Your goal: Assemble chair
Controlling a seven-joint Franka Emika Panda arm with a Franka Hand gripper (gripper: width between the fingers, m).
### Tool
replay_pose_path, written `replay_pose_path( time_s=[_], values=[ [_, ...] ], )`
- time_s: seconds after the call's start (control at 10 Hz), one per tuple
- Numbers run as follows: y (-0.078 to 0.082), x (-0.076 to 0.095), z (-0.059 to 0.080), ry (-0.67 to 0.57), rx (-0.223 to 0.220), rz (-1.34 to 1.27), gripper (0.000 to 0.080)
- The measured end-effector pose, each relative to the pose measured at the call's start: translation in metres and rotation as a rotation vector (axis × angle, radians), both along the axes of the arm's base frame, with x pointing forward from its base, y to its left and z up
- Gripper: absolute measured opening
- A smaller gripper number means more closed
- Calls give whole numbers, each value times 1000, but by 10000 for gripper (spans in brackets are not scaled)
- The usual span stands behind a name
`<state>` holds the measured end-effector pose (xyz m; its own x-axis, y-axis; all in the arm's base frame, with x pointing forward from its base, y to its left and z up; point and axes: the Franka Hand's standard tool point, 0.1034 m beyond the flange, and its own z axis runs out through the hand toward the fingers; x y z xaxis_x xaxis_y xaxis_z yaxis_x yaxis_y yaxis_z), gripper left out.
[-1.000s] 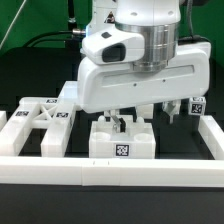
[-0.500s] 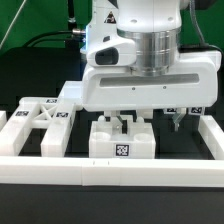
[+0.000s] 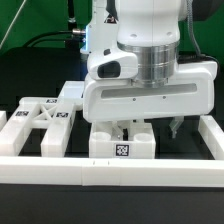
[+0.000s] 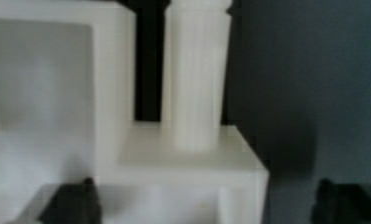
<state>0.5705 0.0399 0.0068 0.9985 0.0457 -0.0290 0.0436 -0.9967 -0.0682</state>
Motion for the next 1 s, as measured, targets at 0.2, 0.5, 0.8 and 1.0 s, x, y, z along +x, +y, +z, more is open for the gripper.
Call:
replay_pose_path(
  time_s=[0.2,0.5,0.8,1.0],
  values=[
    [2,0,0,-4,0,8,321],
    [2,1,0,-5,0,8,33],
    [2,1,0,-6,0,8,32],
    [2,1,0,-6,0,8,32]
  ],
)
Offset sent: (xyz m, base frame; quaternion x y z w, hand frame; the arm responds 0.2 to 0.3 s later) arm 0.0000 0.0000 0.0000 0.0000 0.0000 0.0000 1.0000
